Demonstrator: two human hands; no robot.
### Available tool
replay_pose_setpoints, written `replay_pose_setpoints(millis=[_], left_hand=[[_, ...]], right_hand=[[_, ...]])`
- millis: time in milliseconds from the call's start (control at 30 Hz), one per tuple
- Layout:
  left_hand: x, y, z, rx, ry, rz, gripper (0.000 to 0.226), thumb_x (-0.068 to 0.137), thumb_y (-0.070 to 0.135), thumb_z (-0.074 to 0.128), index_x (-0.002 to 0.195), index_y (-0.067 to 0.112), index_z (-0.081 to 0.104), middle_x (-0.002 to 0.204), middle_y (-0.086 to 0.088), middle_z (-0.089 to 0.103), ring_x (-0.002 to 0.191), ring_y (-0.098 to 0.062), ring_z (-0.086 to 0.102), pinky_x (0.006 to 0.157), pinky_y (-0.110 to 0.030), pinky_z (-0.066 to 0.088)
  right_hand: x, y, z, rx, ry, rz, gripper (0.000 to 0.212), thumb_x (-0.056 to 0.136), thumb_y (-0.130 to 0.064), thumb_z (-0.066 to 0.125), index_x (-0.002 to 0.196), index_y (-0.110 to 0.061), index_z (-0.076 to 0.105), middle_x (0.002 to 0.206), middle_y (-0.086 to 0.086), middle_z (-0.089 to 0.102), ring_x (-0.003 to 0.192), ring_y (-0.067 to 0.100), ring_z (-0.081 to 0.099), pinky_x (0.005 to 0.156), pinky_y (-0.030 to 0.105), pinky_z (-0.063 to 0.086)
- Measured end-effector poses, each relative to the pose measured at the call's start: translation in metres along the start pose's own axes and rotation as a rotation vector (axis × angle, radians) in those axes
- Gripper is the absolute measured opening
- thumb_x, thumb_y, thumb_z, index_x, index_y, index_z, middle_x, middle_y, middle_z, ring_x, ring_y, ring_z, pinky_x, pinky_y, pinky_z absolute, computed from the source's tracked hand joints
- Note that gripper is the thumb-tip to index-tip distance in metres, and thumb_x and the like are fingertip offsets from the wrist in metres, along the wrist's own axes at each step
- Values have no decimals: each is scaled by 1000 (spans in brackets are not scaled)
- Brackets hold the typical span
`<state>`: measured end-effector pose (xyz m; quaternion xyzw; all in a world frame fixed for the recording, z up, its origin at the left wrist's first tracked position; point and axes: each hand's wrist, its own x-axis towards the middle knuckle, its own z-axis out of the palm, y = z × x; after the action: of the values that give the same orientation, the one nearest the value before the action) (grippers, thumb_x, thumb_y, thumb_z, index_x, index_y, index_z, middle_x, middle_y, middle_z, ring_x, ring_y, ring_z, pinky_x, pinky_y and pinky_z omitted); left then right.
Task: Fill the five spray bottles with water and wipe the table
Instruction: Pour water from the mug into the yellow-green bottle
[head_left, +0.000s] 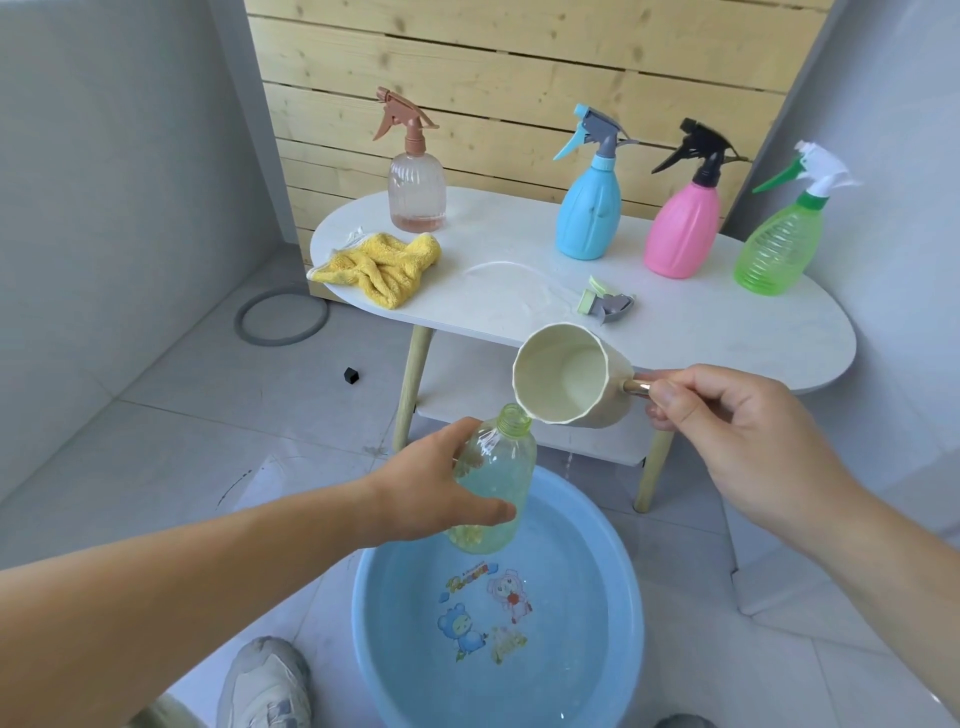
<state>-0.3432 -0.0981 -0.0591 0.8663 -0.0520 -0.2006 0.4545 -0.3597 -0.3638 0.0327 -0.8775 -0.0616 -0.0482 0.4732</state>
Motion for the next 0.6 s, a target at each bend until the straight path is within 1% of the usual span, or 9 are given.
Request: replay_pose_setpoints(millis=[67, 133, 200, 267, 333, 400, 433, 533, 600], left_hand=[[1, 0, 0, 1, -3, 0, 67, 68, 46, 87, 125, 40, 52, 111, 11, 62, 107, -14, 62, 89, -43, 61], [1, -1, 0, 3, -7, 0, 68, 69, 45, 88, 127, 39, 51, 112, 11, 62, 108, -14, 62, 90, -42, 60], [2, -1, 0, 9, -8, -3, 69, 70, 45, 88, 128, 39, 51, 113, 12, 62, 109, -14, 62, 91, -42, 60], [2, -1, 0, 13, -12, -9, 72, 67, 47, 88, 128, 39, 51, 113, 13, 61, 109, -14, 62, 91, -42, 60], [1, -1, 0, 10, -17, -17, 74, 66, 49, 87, 129, 39, 50, 114, 13, 61, 110, -14, 62, 91, -42, 60], [1, -2, 1, 10, -17, -19, 70, 70, 44, 88, 129, 39, 50, 114, 12, 61, 110, -15, 62, 90, -42, 60], [1, -2, 1, 13, -17, -21, 68, 72, 43, 88, 128, 39, 51, 113, 11, 61, 109, -15, 62, 89, -42, 61], [1, -3, 2, 28, -22, -23, 68, 70, 46, 88, 126, 39, 51, 113, 9, 62, 108, -17, 62, 88, -44, 61], [1, -4, 2, 26, -30, -29, 71, 67, 49, 87, 127, 41, 50, 114, 10, 61, 108, -17, 62, 89, -43, 61]], right_hand=[[0, 0, 0, -2, 4, -10, 17, 92, -34, 58, 88, -27, 73, 99, -25, 72, 88, 8, 69, 84, 24, 52], [0, 0, 0, -14, 11, -26, 17, 92, -33, 59, 83, -27, 72, 97, -27, 71, 84, 9, 67, 78, 16, 49], [0, 0, -1, -22, 13, -45, 18, 93, -29, 59, 79, -29, 70, 97, -27, 71, 82, 8, 66, 73, 10, 46], [-1, -1, -1, -15, 11, -60, 19, 93, -28, 60, 77, -33, 69, 102, -25, 72, 82, 3, 65, 73, 7, 45], [-1, -2, -1, 1, 8, -68, 18, 92, -29, 60, 77, -35, 68, 103, -25, 72, 83, 5, 66, 74, 10, 48], [-1, -2, -2, -8, 10, -67, 16, 92, -30, 60, 79, -33, 69, 101, -25, 71, 82, 15, 66, 75, 21, 49], [-1, -2, -2, -15, 13, -66, 15, 92, -30, 60, 80, -32, 70, 100, -24, 71, 83, 18, 66, 76, 24, 49], [-2, -4, -1, -8, 22, -68, 14, 89, -36, 59, 82, -31, 70, 100, -18, 72, 87, 16, 66, 78, 21, 48], [-2, -5, -1, -14, 25, -70, 16, 87, -41, 58, 83, -31, 69, 101, -19, 72, 87, 12, 66, 77, 18, 48]])
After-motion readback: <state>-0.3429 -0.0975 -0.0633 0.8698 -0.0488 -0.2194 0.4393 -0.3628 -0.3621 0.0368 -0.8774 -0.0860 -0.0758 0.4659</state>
